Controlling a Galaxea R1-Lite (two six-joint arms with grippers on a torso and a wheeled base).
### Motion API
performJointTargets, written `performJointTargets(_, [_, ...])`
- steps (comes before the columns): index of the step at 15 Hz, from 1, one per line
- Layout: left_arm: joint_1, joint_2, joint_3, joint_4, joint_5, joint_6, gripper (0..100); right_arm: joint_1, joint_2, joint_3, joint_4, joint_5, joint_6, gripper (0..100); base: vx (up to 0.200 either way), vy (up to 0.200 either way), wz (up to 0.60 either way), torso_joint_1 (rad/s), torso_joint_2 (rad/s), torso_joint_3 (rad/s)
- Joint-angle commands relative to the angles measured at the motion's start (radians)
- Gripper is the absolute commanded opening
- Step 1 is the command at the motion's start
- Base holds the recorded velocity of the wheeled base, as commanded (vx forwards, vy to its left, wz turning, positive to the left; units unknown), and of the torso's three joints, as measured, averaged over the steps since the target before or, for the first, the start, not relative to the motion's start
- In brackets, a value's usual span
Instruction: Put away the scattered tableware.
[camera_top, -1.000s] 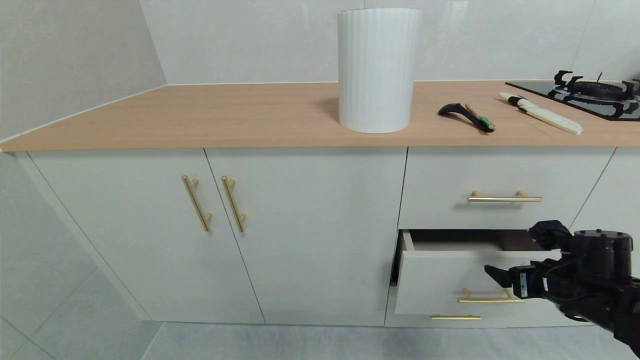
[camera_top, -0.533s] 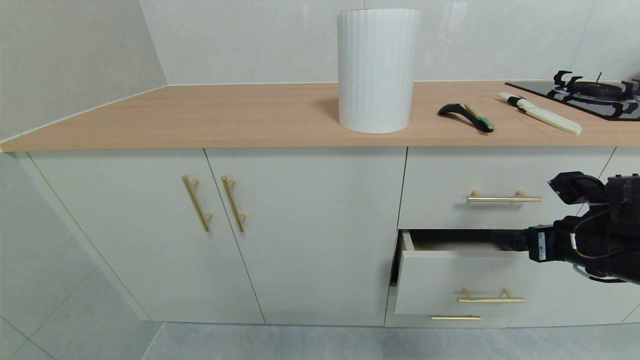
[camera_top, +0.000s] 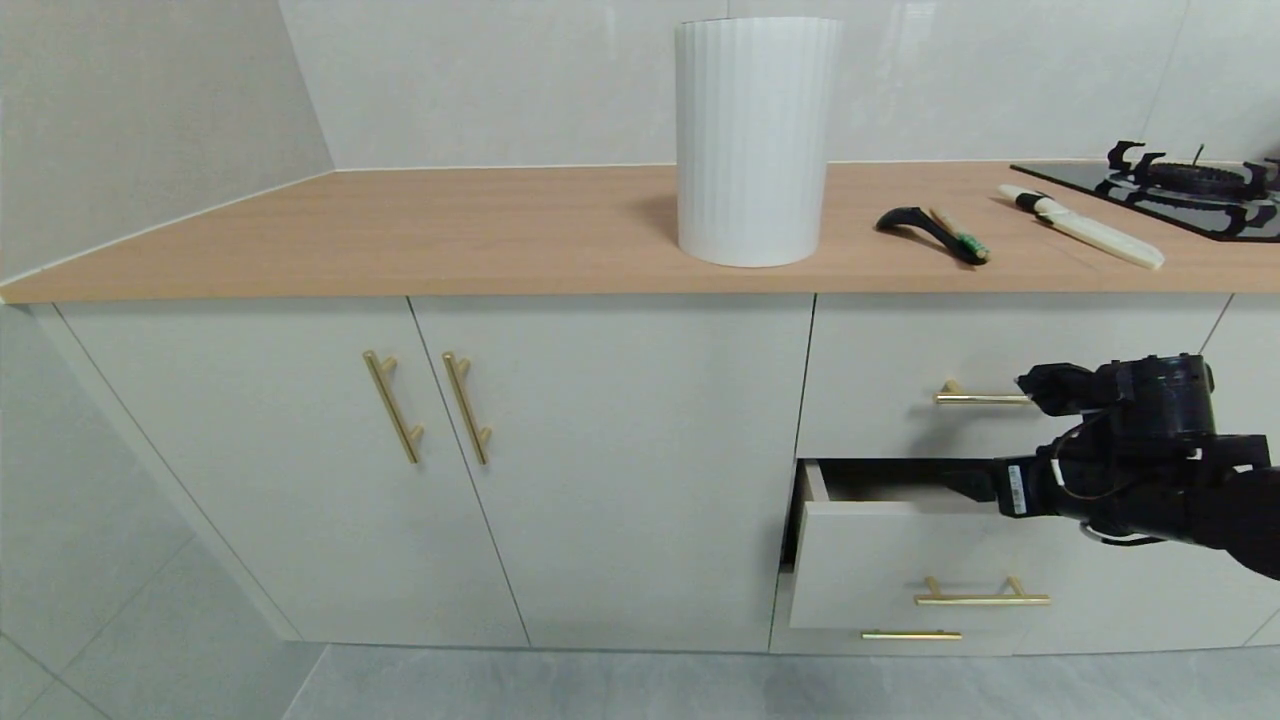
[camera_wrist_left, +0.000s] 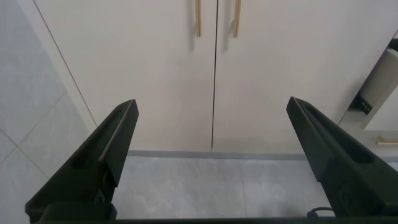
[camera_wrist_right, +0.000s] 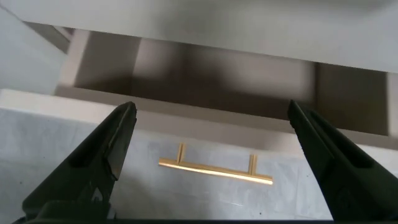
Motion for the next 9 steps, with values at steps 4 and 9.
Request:
performJointTargets(4, [0.0, 0.001, 0.0, 0.0, 0.001, 0.0, 100, 0.001, 0.108, -0.053, 0.004, -0.013, 0.0, 100, 0.0, 0.0, 0.0, 0.0, 0.0, 0.0])
performJointTargets(9, [0.0, 0.001, 0.0, 0.0, 0.001, 0.0, 100, 0.001, 0.127, -0.054, 0.021, -0.013, 0.0, 100, 0.0, 0.0, 0.0, 0.0, 0.0, 0.0])
